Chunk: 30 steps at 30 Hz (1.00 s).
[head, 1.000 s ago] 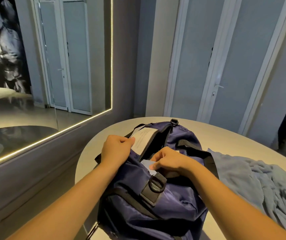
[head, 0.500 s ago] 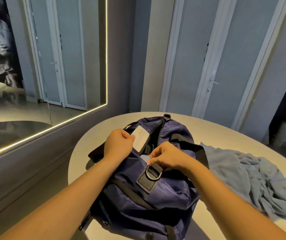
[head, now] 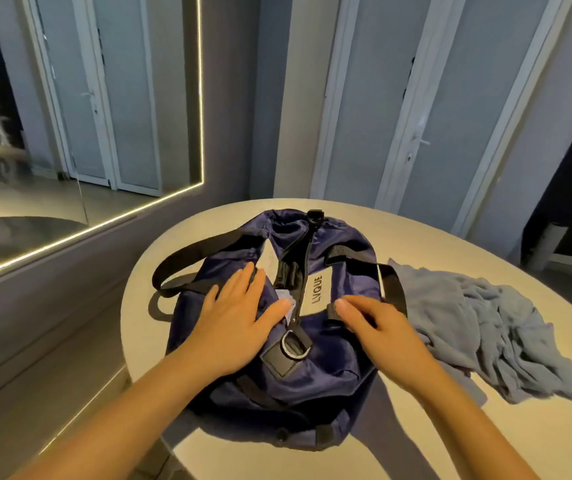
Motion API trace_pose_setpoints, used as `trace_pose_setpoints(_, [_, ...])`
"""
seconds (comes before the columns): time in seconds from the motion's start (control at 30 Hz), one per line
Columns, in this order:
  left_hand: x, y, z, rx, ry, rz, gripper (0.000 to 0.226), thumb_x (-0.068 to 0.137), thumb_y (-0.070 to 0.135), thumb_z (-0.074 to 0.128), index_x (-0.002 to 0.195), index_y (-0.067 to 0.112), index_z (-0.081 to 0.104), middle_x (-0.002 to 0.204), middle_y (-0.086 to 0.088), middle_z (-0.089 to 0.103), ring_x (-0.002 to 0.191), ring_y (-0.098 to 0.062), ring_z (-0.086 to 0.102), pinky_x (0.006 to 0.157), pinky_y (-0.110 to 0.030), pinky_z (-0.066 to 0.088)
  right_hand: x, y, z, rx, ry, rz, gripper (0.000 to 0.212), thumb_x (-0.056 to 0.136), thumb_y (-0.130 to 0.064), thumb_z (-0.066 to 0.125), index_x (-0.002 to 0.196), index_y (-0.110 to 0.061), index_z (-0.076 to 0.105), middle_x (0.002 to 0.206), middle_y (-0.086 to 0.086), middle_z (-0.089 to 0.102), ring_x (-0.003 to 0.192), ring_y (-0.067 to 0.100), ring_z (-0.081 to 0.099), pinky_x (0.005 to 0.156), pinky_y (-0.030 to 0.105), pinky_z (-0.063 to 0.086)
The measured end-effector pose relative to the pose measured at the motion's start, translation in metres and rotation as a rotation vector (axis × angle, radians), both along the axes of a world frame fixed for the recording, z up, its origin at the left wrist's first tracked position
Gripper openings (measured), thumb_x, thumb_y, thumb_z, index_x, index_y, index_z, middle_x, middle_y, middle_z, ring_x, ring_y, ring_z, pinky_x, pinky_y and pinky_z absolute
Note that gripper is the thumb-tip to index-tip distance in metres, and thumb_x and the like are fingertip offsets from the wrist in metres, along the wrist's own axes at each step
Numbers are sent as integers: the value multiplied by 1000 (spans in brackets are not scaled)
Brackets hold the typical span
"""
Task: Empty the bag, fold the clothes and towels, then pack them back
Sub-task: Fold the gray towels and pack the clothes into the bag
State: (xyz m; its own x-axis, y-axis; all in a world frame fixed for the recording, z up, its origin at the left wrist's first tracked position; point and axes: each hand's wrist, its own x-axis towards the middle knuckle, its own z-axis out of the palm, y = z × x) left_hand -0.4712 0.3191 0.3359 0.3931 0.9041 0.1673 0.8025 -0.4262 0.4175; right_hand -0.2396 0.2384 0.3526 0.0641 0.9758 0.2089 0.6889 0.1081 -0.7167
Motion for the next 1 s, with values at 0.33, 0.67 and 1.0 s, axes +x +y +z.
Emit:
trace_pose_setpoints(0.33, [11,42,-46,220,113,30,104,81,87,-9,164,25,-3,172,0,-2,158,-16,-6,126,-51,-7,-3,21,-77,68,-205,-32,84,92,-81,26,160,-33,23,162,-15,31,149,9,30,119,38,33])
trace_pose_setpoints(0.67, [46,56,-26,17,58,124,123,69,101,6,164,24,-4,171,0,-15,156,-19,-20,125,-50,-11,-2,75,-72,12,-231,-50,76,99,-66,30,162,-25,19,166,-5,27,152,19,26,121,44,29])
trace_pose_setpoints(1.0, [46,81,-62,275,105,118,125,69,101,-3,164,21,2,172,-3,-2,158,-21,-11,127,-52,-4,86,-7,-77,165,-505,-499,38,95,-49,59,120,-21,65,122,2,63,109,29,59,86,45,52])
